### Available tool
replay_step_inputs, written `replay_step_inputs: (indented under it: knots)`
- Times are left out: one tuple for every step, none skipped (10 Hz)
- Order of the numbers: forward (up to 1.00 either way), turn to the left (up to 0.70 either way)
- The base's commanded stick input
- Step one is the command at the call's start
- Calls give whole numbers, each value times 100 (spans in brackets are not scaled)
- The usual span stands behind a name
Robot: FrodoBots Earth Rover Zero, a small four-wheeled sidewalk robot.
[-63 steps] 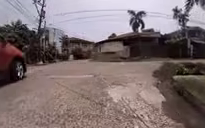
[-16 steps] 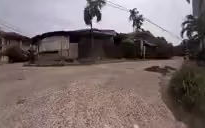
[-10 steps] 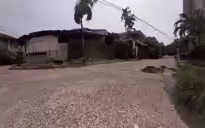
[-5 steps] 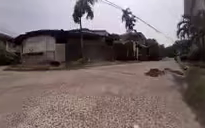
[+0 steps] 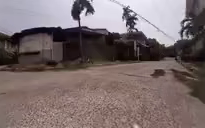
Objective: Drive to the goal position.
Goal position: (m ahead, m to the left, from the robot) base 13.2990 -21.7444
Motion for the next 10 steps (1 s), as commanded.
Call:
replay_step_inputs:
  knots:
    - [100,2]
    - [100,2]
    - [100,-14]
    - [100,-30]
    - [100,-37]
    - [100,-38]
    - [100,-38]
    - [100,-38]
    - [100,-38]
    - [100,-38]
